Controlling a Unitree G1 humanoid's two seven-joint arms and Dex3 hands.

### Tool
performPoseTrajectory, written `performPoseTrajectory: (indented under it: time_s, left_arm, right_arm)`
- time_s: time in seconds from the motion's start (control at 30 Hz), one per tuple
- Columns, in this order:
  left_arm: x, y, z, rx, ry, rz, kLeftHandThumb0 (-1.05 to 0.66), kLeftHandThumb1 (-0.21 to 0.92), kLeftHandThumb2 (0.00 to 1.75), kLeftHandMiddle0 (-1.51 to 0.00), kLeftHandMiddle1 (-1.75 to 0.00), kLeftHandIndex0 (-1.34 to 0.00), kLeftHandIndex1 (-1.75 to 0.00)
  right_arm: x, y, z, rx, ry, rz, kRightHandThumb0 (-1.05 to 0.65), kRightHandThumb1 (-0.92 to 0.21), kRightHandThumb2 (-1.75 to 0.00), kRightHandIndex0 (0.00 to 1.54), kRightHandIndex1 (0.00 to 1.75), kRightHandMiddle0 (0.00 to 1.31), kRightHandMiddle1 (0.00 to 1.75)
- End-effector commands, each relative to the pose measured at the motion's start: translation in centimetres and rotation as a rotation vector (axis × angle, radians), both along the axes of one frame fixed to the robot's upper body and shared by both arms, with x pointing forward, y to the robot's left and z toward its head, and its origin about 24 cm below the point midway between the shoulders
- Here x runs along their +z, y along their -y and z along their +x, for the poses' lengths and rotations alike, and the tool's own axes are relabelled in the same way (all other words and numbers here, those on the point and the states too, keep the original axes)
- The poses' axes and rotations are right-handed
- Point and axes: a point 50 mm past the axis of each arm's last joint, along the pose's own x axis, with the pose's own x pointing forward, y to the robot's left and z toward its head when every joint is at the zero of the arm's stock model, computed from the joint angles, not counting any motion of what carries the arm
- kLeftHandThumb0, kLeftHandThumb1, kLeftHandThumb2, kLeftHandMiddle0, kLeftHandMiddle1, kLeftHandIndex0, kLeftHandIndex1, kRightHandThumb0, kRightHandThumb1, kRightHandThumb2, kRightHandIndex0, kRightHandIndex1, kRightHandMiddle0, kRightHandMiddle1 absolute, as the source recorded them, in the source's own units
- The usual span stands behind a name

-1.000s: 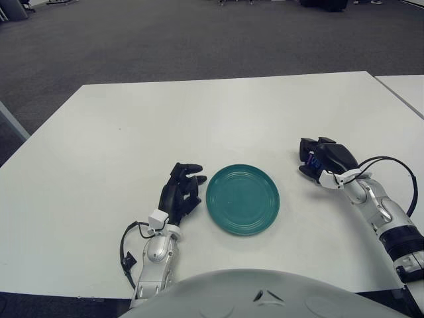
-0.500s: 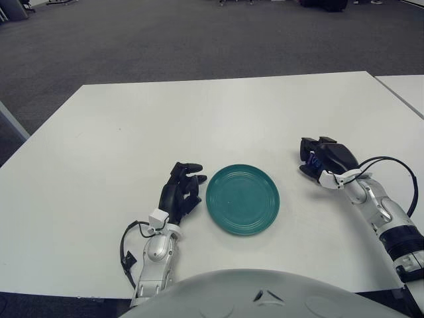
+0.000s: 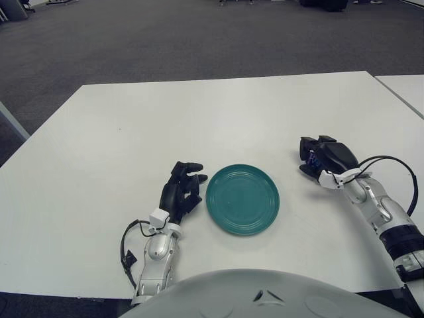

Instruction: Put the gum into the plate.

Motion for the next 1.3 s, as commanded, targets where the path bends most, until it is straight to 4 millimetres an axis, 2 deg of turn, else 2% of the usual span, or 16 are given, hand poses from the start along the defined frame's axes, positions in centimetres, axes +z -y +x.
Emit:
performPoseTrajectory:
  time_s: [0.0, 0.6, 1.27]
  left_arm:
    - [-0.6, -0.1, -0.1, 0.003, -0.033, 0.002, -0.58, 0.86, 0.79, -0.49, -1.15, -0.39, -1.39]
    - [-0.6, 0.0, -0.1, -0.004, -0.036, -0.020, -0.58, 0.85, 0.80, -0.48, -1.16, -0.41, -1.40]
    - [-0.6, 0.0, -0.2, -0.001, -0.041, -0.016, -0.58, 0.85, 0.82, -0.49, -1.15, -0.40, -1.39]
  right_arm:
    - [2.1, -0.1, 0.9, 0.024, 0.074, -0.010, -0.42, -0.53, -1.05, 0.85, 1.75, 0.45, 1.75]
    - [4.8, -1.0, 1.0, 0.061, 0.199, -0.038, -0.42, -0.52, -1.06, 0.87, 1.75, 0.46, 1.75]
    - [6.3, -2.7, 0.7, 0.123, 0.240, 0.004, -0.43, -0.49, -1.09, 0.90, 1.75, 0.48, 1.75]
